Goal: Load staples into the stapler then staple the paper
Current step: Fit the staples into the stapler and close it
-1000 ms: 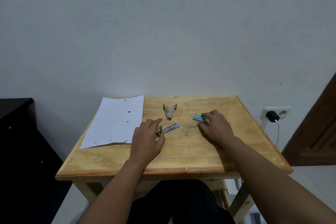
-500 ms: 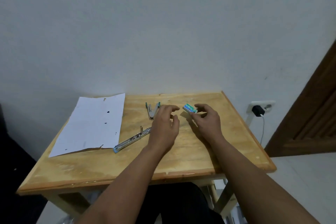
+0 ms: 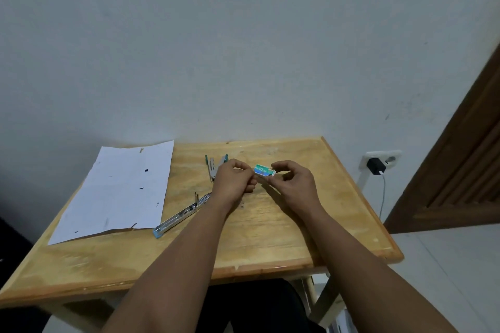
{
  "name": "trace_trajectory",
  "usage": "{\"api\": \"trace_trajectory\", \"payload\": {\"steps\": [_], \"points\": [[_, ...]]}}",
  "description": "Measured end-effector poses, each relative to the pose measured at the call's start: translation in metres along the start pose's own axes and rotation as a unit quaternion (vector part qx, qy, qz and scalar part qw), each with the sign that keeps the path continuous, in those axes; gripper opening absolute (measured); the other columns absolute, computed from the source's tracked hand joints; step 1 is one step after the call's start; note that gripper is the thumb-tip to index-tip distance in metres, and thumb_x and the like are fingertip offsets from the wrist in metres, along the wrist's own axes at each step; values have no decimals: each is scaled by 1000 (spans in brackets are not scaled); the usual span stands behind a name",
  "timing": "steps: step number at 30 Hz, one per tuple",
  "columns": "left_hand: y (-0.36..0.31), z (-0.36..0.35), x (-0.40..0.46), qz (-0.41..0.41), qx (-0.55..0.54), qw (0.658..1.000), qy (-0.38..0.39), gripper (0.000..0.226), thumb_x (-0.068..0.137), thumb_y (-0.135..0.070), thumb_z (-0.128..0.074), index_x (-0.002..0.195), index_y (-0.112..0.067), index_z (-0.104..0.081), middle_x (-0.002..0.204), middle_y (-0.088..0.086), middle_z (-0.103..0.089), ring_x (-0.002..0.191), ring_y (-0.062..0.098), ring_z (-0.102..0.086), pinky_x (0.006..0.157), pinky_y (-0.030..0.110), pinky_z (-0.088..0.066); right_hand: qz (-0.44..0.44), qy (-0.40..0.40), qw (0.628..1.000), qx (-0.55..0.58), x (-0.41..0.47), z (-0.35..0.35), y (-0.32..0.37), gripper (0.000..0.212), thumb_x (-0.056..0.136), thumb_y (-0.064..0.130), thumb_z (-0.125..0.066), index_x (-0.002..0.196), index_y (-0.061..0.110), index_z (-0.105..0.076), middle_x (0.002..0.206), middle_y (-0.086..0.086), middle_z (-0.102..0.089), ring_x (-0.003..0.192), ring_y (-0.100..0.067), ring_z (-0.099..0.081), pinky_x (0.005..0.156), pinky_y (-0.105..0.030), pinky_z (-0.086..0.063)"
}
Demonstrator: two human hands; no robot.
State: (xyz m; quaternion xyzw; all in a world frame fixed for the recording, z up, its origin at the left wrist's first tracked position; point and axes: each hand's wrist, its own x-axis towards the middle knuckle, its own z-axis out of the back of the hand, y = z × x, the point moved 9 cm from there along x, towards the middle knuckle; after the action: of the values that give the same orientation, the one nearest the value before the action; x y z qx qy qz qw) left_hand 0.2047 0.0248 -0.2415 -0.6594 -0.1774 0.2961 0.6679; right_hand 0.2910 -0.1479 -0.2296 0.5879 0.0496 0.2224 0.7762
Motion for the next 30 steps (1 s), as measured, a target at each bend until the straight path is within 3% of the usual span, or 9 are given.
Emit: {"api": "trace_trajectory", "payload": {"steps": [5,10,17,24,30], "points": [[-6,-2,-2,-49,39,998,-16,24,93,-26,-76,105,-12,-60,85,15,-75,64,18,-70,65,35,-62,11,-4,1000,-2,3,1,1,28,86,22,-83,113,24,-76,100,8,-75,85,-10,-71,62,-22,-57],[-4,-4,0,-58,55,997,-13,16,95,-16,-73,103,-10,-60,86,13,-77,62,14,-70,55,24,-55,8,0,1000,-1,1,-1,0,26,83,26,-86,107,26,-77,86,7,-75,76,-4,-70,58,-17,-54],[0,0,1,-45,15,999,-16,14,95,-13,-74,105,-7,-65,92,11,-77,75,15,-77,62,26,-62,11,6,1000,-20,1,-2,1,22,84,27,-87,104,28,-78,88,5,-76,80,-9,-72,58,-19,-56],[3,5,-1,-32,-22,999,-27,17,94,-12,-75,105,-6,-64,96,13,-77,78,17,-79,64,31,-64,8,18,1000,-19,-1,-4,3,21,85,25,-85,105,28,-78,95,5,-76,83,-8,-72,56,-20,-57],[4,9,0,-28,-28,999,-35,11,98,-12,-69,108,-6,-69,96,10,-76,77,13,-78,63,26,-63,18,17,1000,-17,-1,-4,1,26,89,18,-79,113,27,-77,101,4,-76,84,-9,-73,59,-23,-60]]}}
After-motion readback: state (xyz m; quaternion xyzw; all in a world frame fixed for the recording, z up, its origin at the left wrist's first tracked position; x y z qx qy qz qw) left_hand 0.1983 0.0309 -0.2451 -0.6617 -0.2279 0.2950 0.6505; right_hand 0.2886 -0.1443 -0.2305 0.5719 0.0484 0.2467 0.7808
